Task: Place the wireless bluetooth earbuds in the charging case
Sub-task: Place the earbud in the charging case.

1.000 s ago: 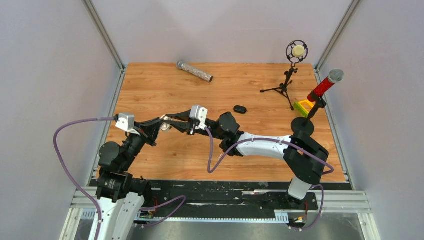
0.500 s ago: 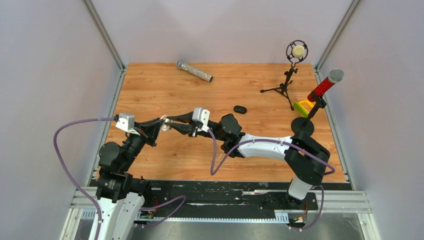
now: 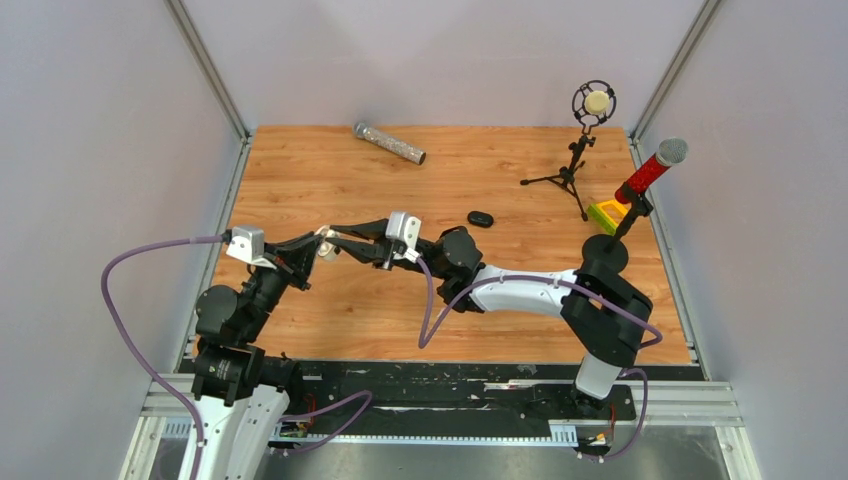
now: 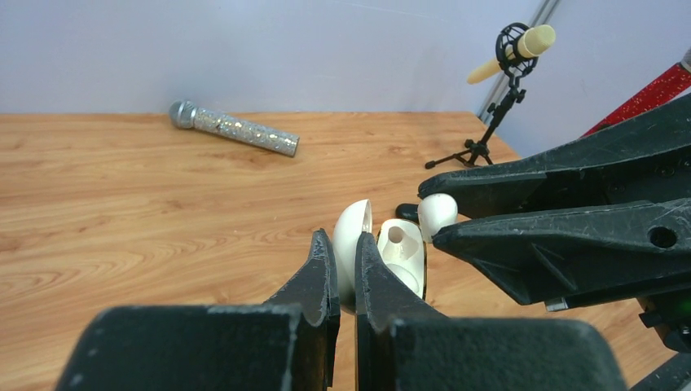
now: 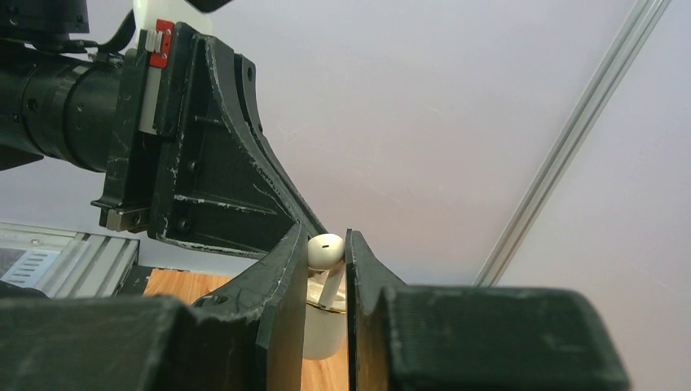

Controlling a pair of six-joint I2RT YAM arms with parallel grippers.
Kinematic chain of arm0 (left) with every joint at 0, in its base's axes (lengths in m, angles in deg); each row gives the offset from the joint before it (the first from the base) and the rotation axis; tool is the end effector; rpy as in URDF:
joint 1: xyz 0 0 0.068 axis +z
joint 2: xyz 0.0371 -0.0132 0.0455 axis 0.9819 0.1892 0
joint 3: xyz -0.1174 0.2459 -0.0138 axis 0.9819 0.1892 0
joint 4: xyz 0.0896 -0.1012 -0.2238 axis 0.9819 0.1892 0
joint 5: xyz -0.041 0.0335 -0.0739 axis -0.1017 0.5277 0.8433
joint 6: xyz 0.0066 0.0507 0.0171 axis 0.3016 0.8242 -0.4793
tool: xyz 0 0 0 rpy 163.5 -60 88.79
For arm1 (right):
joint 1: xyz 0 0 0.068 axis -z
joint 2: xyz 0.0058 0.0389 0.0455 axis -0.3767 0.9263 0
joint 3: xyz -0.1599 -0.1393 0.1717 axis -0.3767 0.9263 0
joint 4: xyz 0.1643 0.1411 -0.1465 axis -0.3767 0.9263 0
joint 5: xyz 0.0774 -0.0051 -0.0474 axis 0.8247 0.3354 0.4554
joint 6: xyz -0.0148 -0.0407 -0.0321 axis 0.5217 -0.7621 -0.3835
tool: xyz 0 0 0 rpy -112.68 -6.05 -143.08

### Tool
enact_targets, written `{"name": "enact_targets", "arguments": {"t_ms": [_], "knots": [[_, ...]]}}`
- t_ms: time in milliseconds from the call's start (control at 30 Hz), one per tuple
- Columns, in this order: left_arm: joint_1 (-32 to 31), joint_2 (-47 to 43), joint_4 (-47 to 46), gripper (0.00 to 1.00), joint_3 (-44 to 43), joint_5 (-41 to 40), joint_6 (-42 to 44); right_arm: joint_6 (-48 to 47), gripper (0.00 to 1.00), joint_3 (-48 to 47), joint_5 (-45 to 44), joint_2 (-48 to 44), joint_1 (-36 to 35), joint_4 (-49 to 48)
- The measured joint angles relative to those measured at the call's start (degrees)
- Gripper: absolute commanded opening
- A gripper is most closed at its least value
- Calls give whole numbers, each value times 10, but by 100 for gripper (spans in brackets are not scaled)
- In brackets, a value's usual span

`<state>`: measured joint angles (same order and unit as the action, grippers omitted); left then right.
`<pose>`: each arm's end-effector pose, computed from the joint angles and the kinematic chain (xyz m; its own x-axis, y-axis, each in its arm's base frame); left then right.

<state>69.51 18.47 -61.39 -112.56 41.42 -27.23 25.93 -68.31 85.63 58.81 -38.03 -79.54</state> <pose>0.0851 -0.0234 0.3310 -0.0137 -0.3411 -0.9399 0.4287 0.8473 -0.3137 0.1809 0.3412 0.3107 0.3870 0.3437 -0.8556 -0.9162 0.2478 -0.3149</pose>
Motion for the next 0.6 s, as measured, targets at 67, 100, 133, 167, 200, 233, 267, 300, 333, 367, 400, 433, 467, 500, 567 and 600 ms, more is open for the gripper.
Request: {"name": "enact_targets", "arguments": {"t_ms": [67,100,133,167,200,233,267,300,333,367,400,433,467,500,567,600], "knots": [[0,0,-2,0,0,0,0,0,0,-2,3,0,0,-7],[0,0,-3,0,0,0,0,0,0,-3,7,0,0,-10],[0,0,-3,0,0,0,0,1,0,-4,11,0,0,-11],[0,0,-3,0,0,0,1,3,0,-5,16,0,0,-11],[0,0,-3,0,0,0,2,5,0,-6,22,0,1,-11],[0,0,-3,0,0,0,2,7,0,-8,29,0,1,-10],[0,0,-3,0,0,0,2,9,0,-9,34,0,1,-10],[0,0,-3,0,0,0,2,10,0,-10,37,0,1,-10],[0,0,-4,0,0,0,2,11,0,-12,40,0,1,-10],[0,0,-4,0,0,0,2,12,0,-13,40,0,1,-10],[0,0,-4,0,0,0,2,13,0,-14,41,0,2,-10],[0,0,-5,0,0,0,2,14,0,-17,41,0,3,-10],[0,0,-5,0,0,0,2,15,0,-20,41,2,3,-10],[0,0,-5,0,0,0,2,16,0,-24,41,4,4,-12],[0,0,-5,0,0,0,2,20,0,-36,41,14,7,-15],[0,0,-5,0,0,0,2,22,0,-40,41,19,9,-17]]}}
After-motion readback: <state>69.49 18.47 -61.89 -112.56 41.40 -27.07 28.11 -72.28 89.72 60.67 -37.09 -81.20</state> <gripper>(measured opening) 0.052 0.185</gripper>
